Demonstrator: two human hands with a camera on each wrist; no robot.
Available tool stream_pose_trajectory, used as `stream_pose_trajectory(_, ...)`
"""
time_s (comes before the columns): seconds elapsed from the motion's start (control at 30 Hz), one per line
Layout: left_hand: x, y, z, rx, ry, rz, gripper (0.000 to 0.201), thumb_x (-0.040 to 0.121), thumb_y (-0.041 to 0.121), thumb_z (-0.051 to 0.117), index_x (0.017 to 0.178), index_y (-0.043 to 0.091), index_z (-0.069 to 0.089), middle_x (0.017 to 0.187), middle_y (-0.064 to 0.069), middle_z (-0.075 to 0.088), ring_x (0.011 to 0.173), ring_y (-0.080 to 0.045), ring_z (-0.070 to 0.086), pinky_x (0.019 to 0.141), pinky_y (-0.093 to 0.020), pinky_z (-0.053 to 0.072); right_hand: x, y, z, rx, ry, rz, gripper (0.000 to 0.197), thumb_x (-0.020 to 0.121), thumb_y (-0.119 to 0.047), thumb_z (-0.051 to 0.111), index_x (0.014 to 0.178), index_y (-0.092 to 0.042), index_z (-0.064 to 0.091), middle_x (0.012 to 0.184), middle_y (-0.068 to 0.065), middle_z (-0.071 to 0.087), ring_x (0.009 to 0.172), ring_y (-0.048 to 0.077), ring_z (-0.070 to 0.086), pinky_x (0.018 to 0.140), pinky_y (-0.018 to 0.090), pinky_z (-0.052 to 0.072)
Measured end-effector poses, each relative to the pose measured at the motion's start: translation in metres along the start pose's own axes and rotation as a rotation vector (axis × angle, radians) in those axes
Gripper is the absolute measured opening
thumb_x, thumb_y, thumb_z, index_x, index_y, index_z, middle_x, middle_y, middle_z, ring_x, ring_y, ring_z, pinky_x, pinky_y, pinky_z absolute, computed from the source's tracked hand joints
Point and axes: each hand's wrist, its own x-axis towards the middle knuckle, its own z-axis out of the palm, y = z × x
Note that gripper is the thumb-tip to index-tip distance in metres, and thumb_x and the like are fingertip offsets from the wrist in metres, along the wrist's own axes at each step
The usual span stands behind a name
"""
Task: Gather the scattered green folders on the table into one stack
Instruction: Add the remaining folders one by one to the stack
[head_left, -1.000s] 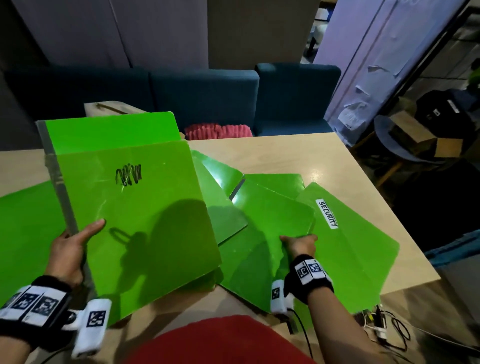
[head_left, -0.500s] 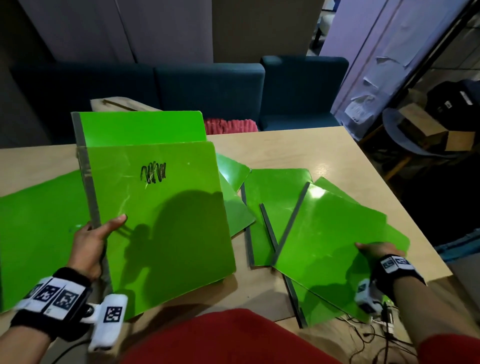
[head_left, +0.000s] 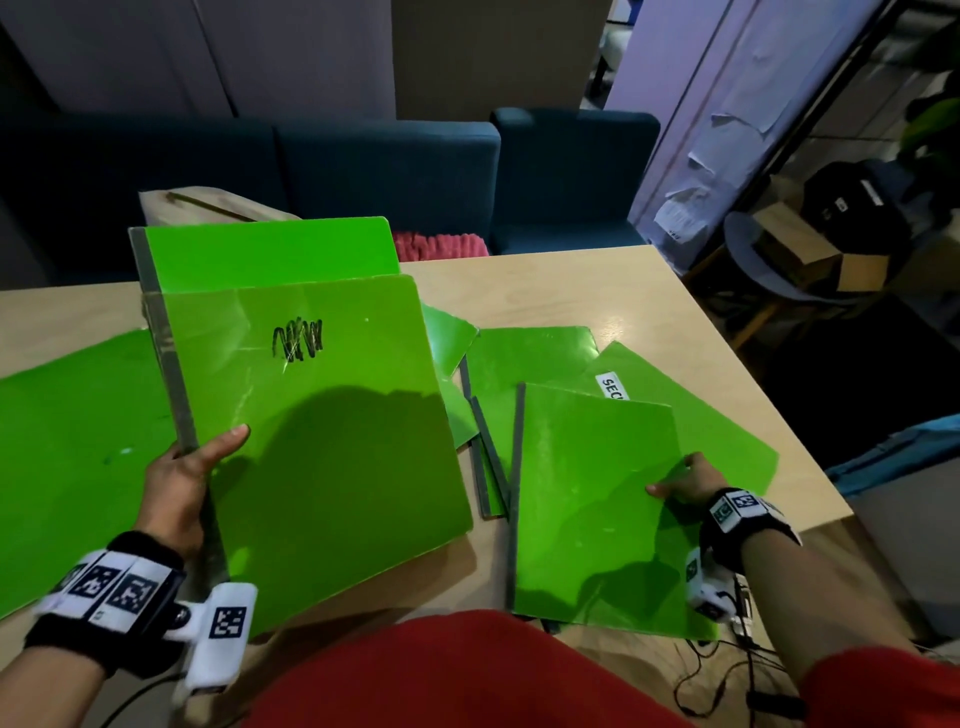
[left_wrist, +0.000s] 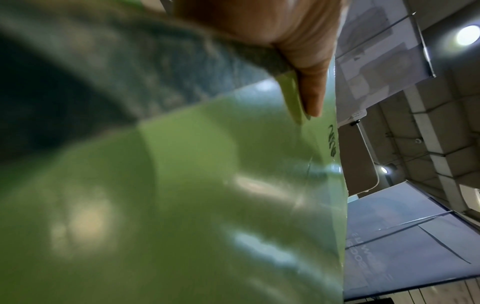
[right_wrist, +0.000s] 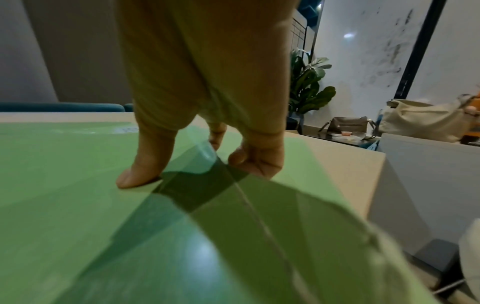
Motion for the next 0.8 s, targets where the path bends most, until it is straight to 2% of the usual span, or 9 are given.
stream_pose_trajectory(0.17,-0.010,0.004,0.005,-0.001,-0.041,0.006,0.031,0.082,0.020,0.064,0.109,0.008,0.056,0.073,0.001,0.063,0.066,-0.012,0.064,0.046,-0.012,0.049,-0.020,-0.006,-0.002,0.293,-0.105,-0.106,0.080,0.079,-0.013,0.071,0.142,0.001,0.025,0.136,0.020,0.047,0.106,0.030,0.055,0.086,0.037,0.045)
stream_pose_trajectory(0.2,-0.009,0.004,0.004,-0.001,-0.036,0.008,0.032,0.081,0.020,0.065,0.109,0.007,0.057,0.078,0.001,0.060,0.076,-0.015,0.063,0.055,-0.015,0.051,-0.024,-0.009,-0.007,0.426,-0.117,-0.147,0.073,0.081,-0.005,0.066,0.142,0.001,0.026,0.129,0.016,0.052,0.093,0.025,0.059,0.076,0.034,0.048)
stream_pose_trajectory(0.27,-0.006,0.004,0.002,-0.009,-0.015,0.001,0.035,0.079,0.022,0.067,0.108,0.004,0.058,0.093,-0.003,0.059,0.101,-0.022,0.052,0.085,-0.026,0.042,-0.035,-0.016,-0.027,0.588,-0.141,-0.255,0.052,0.084,0.009,0.056,0.133,0.001,0.041,0.090,0.008,0.070,0.063,0.014,0.067,0.055,0.024,0.052)
stream_pose_trajectory(0.33,-0.005,0.002,-0.002,-0.012,0.000,0.001,0.043,0.077,0.023,0.069,0.113,0.002,0.057,0.109,-0.007,0.056,0.111,-0.021,0.046,0.098,-0.032,0.031,-0.052,-0.027,-0.053,0.698,-0.142,-0.384,0.035,0.084,0.016,0.048,0.114,-0.001,0.052,0.055,-0.001,0.070,0.044,0.006,0.064,0.041,0.019,0.051)
stream_pose_trajectory(0.37,-0.005,0.002,-0.002,-0.011,0.001,0.004,0.044,0.077,0.023,0.069,0.114,0.003,0.058,0.113,-0.009,0.056,0.113,-0.021,0.047,0.099,-0.032,0.030,-0.062,-0.033,-0.068,0.755,-0.133,-0.450,0.034,0.085,0.019,0.044,0.104,-0.007,0.055,0.052,-0.002,0.069,0.044,0.004,0.063,0.041,0.018,0.051)
stream_pose_trajectory(0.47,-0.008,0.003,0.000,-0.014,0.009,0.017,0.047,0.077,0.022,0.069,0.117,0.001,0.057,0.125,-0.014,0.057,0.119,-0.022,0.048,0.100,-0.029,0.028,-0.084,-0.051,-0.103,0.990,-0.198,-0.624,0.045,0.082,0.019,0.041,0.093,-0.020,0.061,0.070,-0.007,0.074,0.061,0.006,0.069,0.054,0.022,0.057)
stream_pose_trajectory(0.57,-0.009,0.006,0.009,-0.035,0.025,0.012,0.055,0.078,0.023,0.069,0.124,-0.001,0.052,0.134,-0.017,0.052,0.123,-0.021,0.045,0.100,-0.030,0.028,-0.103,-0.078,-0.099,1.087,-0.313,-0.733,0.040,0.084,0.011,0.043,0.101,-0.022,0.058,0.080,-0.008,0.075,0.070,0.007,0.071,0.059,0.026,0.058)
stream_pose_trajectory(0.73,-0.019,0.016,0.028,-0.086,-0.063,0.018,0.059,0.082,0.033,0.063,0.130,0.002,0.047,0.141,-0.013,0.045,0.129,-0.020,0.038,0.107,-0.034,0.023,-0.119,-0.128,0.005,1.083,-0.521,-0.677,0.051,0.065,0.000,0.070,0.112,-0.010,0.053,0.078,0.001,0.075,0.066,0.015,0.071,0.055,0.032,0.058)
stream_pose_trajectory(0.8,-0.025,0.022,0.032,-0.086,-0.099,0.027,0.063,0.081,0.046,0.058,0.128,0.006,0.049,0.138,-0.014,0.048,0.123,-0.023,0.043,0.104,-0.038,0.031,-0.130,-0.145,0.046,1.023,-0.565,-0.628,0.045,0.074,0.004,0.065,0.114,-0.010,0.051,0.078,0.002,0.075,0.067,0.015,0.070,0.060,0.032,0.059)
